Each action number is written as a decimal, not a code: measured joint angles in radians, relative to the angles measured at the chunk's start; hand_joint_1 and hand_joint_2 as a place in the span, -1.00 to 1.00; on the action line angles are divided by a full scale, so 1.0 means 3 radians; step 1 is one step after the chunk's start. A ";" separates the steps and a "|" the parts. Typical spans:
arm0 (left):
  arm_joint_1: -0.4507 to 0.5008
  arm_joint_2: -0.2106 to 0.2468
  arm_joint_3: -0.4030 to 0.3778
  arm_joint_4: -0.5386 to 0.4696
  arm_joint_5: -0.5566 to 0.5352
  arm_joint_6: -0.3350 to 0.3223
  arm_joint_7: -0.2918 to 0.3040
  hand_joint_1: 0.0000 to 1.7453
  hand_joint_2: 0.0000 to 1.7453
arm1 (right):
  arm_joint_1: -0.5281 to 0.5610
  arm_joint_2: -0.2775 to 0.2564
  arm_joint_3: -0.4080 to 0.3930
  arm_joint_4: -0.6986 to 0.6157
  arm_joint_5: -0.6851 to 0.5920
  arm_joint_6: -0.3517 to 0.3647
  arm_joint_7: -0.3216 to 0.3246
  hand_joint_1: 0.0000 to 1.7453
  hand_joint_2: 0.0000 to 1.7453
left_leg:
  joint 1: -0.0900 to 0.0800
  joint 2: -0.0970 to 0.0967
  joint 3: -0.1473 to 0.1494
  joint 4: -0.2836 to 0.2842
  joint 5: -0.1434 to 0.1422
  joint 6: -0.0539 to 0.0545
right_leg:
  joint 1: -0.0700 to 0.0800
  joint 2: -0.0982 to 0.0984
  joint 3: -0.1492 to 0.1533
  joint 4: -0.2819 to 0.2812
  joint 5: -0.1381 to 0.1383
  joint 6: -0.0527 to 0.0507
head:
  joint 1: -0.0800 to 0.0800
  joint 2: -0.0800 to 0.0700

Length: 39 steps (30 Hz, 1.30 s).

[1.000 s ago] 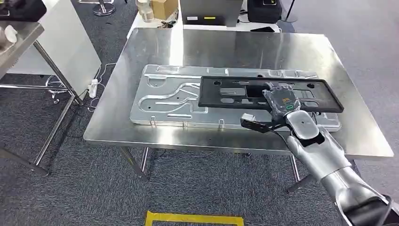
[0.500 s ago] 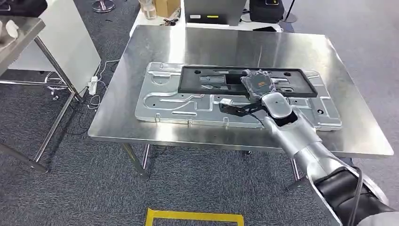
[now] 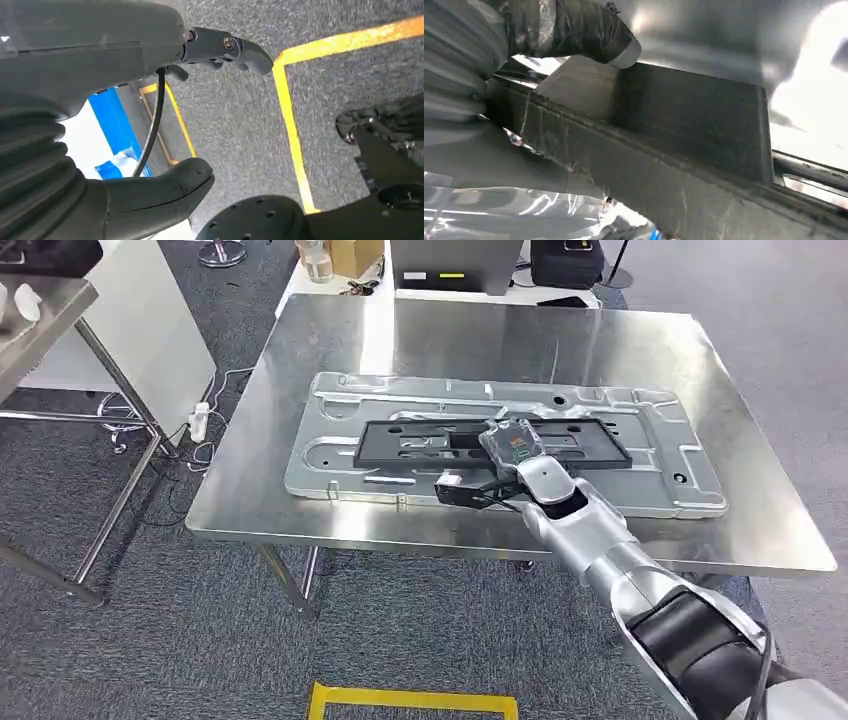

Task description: Take the parts from the cabinet and place them on the table.

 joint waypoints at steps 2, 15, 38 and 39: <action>0.0012 -0.0014 0.0085 0.0000 -0.0056 -0.0090 -0.0001 -1.00 1.00 | 0.0000 0.0017 0.0013 0.0157 -0.0008 -0.0036 0.0000 1.00 1.00 | 0.0000 0.0000 0.0001 0.0000 0.0000 0.0000 | 0.0000 0.0001 0.0001 0.0000 0.0000 0.0000 | 0.0000 0.0000; 0.0057 -0.0072 0.0352 0.0000 -0.0359 -0.0227 0.0009 -1.00 1.00 | -0.0067 0.0050 0.0018 0.0575 -0.0024 -0.0066 0.0056 -1.00 -1.00 | -0.0001 0.0001 0.0034 0.0001 -0.0001 0.0003 | 0.0000 0.0000 0.0037 -0.0006 0.0001 0.0003 | 0.0000 0.0000; 0.0236 -0.0156 0.0951 -0.0028 -0.0740 -0.0257 -0.0065 -1.00 -1.00 | 0.0326 -0.0095 -0.0070 -0.0758 -0.0154 0.0015 -0.0011 -1.00 -1.00 | 0.0001 0.0015 0.0038 0.0001 -0.0002 0.0001 | 0.0002 0.0019 0.0031 -0.0005 0.0005 0.0002 | 0.0000 0.0000; 0.0245 -0.0160 0.0973 -0.0027 -0.0757 -0.0257 -0.0075 -1.00 -1.00 | 0.0330 -0.0099 -0.0066 -0.0894 -0.0156 0.0029 -0.0011 -1.00 -1.00 | 0.0001 0.0015 0.0037 0.0001 -0.0002 0.0001 | 0.0003 0.0018 0.0030 -0.0005 0.0004 0.0002 | 0.0000 0.0000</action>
